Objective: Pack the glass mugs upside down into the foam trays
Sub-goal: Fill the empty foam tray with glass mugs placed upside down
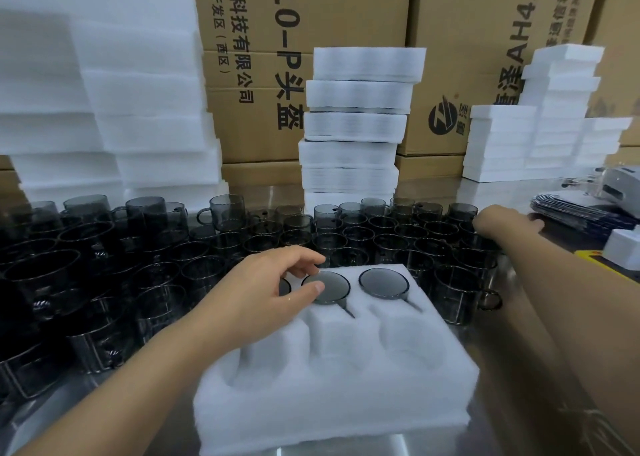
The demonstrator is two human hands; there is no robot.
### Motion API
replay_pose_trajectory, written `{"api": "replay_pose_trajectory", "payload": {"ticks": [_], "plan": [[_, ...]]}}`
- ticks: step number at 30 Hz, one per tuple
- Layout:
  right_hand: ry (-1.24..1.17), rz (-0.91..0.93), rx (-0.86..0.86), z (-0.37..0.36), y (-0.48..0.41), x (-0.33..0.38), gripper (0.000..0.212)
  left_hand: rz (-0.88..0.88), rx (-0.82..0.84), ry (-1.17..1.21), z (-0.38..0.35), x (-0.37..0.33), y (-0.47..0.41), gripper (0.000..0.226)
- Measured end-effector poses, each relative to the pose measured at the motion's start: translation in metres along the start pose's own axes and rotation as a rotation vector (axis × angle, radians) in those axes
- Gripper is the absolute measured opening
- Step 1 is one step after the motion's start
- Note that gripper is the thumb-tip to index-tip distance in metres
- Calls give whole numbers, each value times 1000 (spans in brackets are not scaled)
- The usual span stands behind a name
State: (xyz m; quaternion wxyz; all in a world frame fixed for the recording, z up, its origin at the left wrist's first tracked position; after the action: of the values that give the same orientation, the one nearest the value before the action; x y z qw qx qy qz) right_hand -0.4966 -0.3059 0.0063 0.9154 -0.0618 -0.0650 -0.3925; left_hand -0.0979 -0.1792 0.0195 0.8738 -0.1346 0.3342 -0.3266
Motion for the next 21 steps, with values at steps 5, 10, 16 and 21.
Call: {"api": "replay_pose_trajectory", "payload": {"ticks": [5, 10, 16, 21], "plan": [[-40, 4, 57, -1, -8, -2, 49, -19, 0, -17, 0, -3, -1, 21], [-54, 139, 134, -7, -24, 8, 38, -19, 2, -36, 1, -4, -1, 17], [-42, 12, 81, -3, -12, -14, 31, -35, -23, -1, 2, -4, 0, 16], [-124, -68, -362, 40, 16, -14, 24, -25, -20, 9, 1, -3, -1, 16]]}}
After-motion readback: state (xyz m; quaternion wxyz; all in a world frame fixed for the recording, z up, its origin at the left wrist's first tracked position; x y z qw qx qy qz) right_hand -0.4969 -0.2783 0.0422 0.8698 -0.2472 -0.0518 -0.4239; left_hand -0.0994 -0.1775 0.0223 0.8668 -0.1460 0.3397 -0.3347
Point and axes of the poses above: each hand's wrist, its own y-axis away from the middle knuckle, its own z-axis out of the back of the hand, x = y × z, the point moved 7 cm from there along -y, towards the middle knuckle, and after that the axes turned 6 degrees about -z, right-handed, at the moved point
